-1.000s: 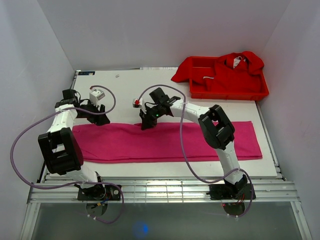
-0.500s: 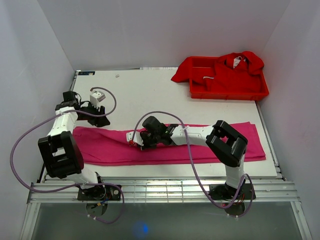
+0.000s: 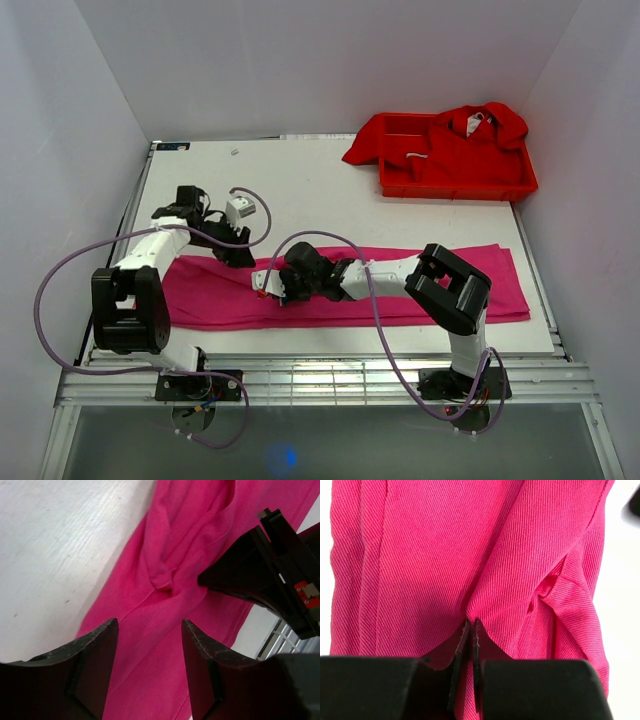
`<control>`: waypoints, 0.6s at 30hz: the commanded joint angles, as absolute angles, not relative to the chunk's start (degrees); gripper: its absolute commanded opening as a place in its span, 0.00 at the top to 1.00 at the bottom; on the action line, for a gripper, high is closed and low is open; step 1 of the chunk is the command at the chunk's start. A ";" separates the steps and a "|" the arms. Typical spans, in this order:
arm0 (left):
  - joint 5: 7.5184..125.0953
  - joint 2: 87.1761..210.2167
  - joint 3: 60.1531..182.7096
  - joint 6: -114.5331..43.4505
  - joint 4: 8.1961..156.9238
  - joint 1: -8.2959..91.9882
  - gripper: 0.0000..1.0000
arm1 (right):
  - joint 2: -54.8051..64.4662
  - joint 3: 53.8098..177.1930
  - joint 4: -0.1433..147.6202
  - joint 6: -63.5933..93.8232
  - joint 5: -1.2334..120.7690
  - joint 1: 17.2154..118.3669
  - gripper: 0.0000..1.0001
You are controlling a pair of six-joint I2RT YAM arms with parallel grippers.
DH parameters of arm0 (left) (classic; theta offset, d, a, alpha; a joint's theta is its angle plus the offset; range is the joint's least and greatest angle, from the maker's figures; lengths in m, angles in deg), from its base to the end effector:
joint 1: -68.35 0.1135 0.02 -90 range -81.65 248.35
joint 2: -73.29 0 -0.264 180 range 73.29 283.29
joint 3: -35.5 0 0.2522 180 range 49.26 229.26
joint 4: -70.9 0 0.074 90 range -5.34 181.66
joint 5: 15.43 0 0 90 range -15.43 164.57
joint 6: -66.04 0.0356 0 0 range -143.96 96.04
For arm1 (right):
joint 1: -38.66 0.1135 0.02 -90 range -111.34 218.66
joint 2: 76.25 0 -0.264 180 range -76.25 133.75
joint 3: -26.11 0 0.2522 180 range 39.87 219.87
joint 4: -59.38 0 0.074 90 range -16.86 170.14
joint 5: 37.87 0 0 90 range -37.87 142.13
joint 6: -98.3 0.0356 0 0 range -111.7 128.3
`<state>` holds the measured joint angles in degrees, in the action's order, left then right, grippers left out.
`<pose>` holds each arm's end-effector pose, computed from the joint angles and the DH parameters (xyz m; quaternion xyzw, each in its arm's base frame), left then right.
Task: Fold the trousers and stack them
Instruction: Fold the trousers
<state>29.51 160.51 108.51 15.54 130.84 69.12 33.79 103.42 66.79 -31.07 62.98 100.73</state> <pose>0.2791 -0.0215 0.2199 0.3532 0.8456 -0.3125 0.2502 0.1842 0.3618 0.1549 -0.7240 0.5407 0.1666 0.3945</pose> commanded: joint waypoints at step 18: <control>41.08 168.47 105.69 9.79 119.30 55.78 0.50 | 31.50 99.28 64.88 -30.72 62.76 100.80 0.92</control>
<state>39.24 169.43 106.52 9.56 120.54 55.88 33.09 101.01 63.32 -31.14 63.04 100.73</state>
